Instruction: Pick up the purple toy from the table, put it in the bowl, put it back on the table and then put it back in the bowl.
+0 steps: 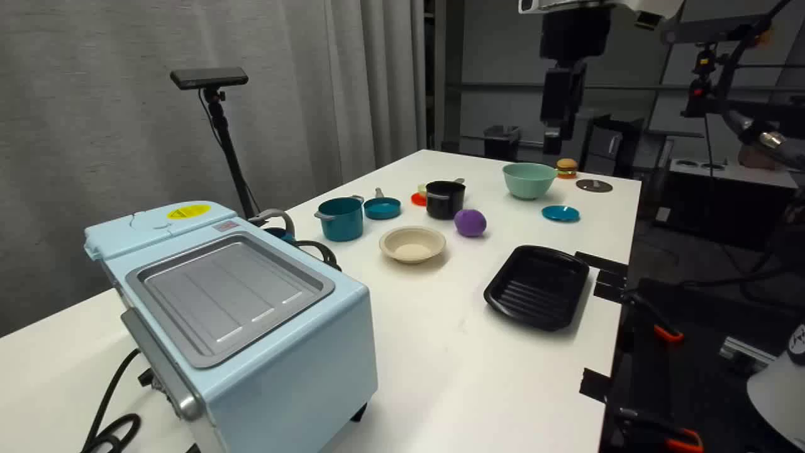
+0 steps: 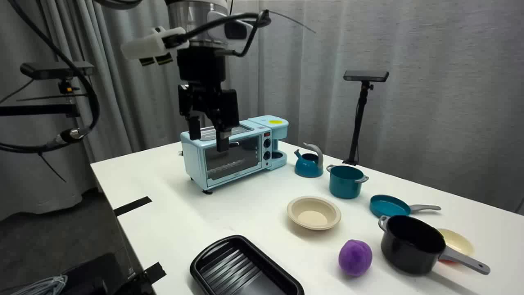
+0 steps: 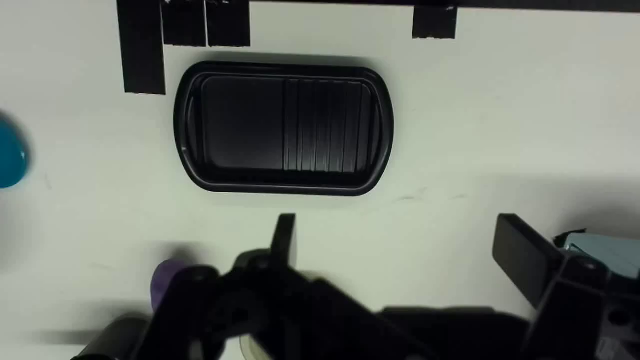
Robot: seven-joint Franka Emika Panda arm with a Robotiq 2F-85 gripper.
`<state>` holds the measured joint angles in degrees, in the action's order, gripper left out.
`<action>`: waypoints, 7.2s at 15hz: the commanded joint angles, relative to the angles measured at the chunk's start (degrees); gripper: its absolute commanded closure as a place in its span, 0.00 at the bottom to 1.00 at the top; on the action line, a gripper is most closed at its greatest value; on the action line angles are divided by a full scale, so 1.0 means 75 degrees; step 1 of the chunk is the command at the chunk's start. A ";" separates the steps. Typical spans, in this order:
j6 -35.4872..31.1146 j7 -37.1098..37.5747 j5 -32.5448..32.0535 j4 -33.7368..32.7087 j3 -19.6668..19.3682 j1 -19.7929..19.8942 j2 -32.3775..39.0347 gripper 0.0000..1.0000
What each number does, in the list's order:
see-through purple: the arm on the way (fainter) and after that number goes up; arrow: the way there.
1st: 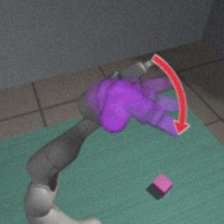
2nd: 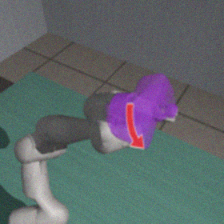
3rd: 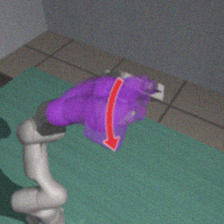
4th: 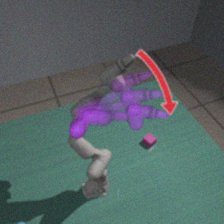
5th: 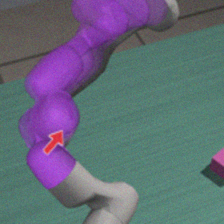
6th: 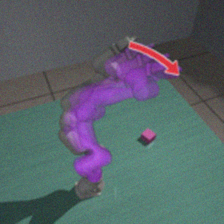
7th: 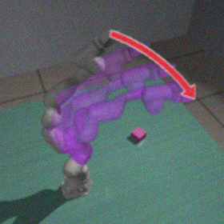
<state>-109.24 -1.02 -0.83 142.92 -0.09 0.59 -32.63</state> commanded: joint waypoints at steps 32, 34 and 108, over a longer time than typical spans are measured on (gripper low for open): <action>-0.0208 -0.0066 0.0031 -0.0581 -0.0182 0.0060 0.0688 0.00; -0.0413 -0.0097 -0.0001 -0.0916 -0.0256 0.0103 0.1133 0.00; -0.3991 0.1866 -0.1474 -0.4932 -0.0580 -0.0158 0.7520 0.94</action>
<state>-138.49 14.33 -11.31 107.62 -3.44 -0.09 20.82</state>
